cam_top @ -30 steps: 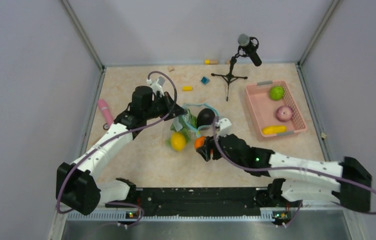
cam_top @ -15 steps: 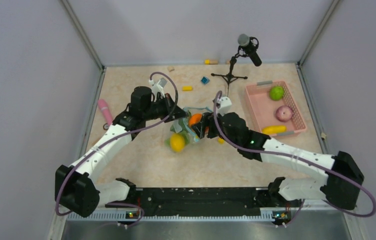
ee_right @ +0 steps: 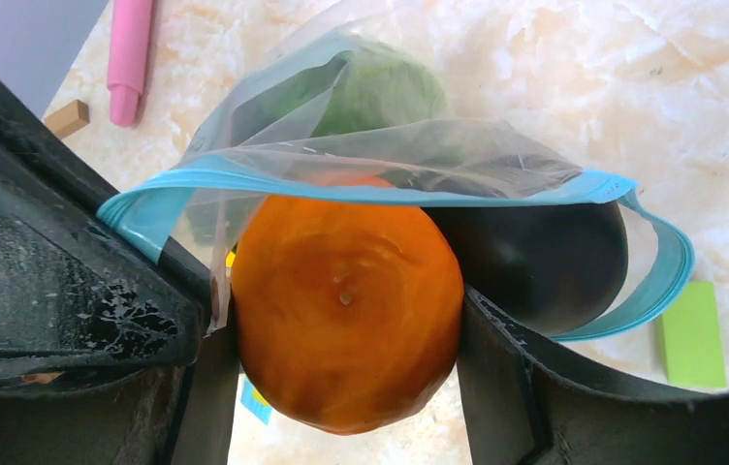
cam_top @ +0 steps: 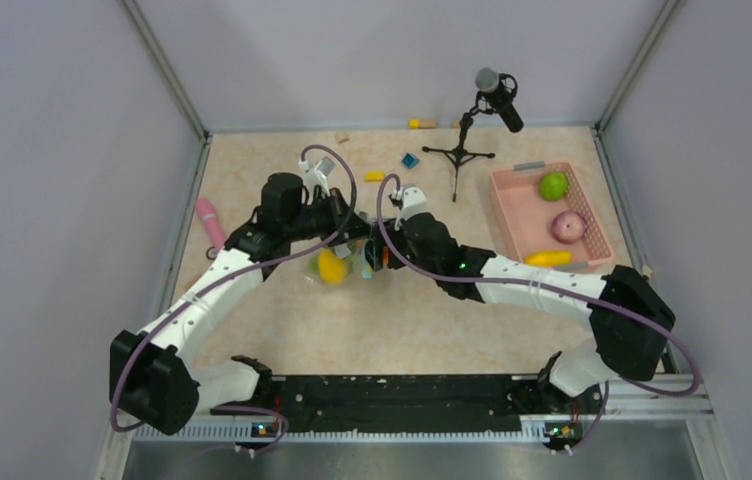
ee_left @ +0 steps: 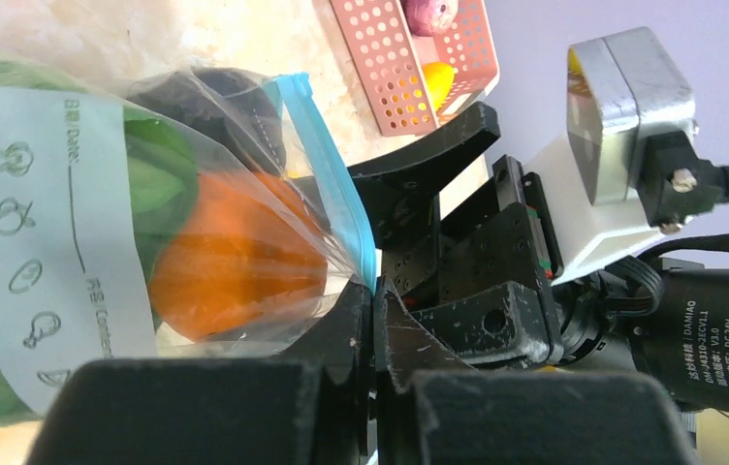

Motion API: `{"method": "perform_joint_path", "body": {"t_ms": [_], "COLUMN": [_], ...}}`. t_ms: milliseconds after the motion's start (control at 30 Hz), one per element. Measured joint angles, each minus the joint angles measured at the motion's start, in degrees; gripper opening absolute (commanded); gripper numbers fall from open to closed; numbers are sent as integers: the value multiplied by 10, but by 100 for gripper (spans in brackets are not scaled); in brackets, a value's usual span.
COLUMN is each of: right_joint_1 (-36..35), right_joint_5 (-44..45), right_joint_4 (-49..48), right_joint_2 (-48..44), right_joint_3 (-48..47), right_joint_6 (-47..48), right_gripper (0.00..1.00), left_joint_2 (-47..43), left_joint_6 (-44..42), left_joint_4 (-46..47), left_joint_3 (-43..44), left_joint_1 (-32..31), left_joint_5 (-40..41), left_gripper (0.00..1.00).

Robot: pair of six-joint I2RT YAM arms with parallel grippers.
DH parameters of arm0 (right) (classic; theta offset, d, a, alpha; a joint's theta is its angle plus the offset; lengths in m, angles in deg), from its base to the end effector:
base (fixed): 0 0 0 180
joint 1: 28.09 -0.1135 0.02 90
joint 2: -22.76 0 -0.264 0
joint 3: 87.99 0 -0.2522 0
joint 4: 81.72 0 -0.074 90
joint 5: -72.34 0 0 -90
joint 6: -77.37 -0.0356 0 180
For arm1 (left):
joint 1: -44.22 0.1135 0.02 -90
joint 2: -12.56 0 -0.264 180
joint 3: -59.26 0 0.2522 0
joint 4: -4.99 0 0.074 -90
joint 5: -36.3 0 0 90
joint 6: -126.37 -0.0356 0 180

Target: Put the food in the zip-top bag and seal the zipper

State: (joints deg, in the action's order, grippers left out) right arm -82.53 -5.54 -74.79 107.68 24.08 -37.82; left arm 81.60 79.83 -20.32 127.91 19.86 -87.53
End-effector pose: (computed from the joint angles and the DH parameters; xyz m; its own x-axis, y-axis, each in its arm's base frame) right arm 0.2022 0.2700 0.2587 -0.5044 0.0100 -0.8634 -0.5184 0.7962 0.3120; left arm 0.2388 -0.1299 0.3134 -0.8368 -0.2484 -0.4880 0.3087 0.5221 -0.7950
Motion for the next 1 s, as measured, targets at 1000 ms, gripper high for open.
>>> {"method": "perform_joint_path", "body": {"t_ms": [1000], "right_joint_1": [55], "right_joint_5": [-55], "right_joint_4": [-170], "right_joint_2": [40], "right_joint_3": [33], "right_joint_6": [-128], "right_gripper": [55], "left_joint_2": [-17], "left_joint_6": [25], "left_joint_4": [14], "left_joint_3": [-12], "left_joint_1": [3], "left_joint_5": [-8], "left_gripper": [0]}}
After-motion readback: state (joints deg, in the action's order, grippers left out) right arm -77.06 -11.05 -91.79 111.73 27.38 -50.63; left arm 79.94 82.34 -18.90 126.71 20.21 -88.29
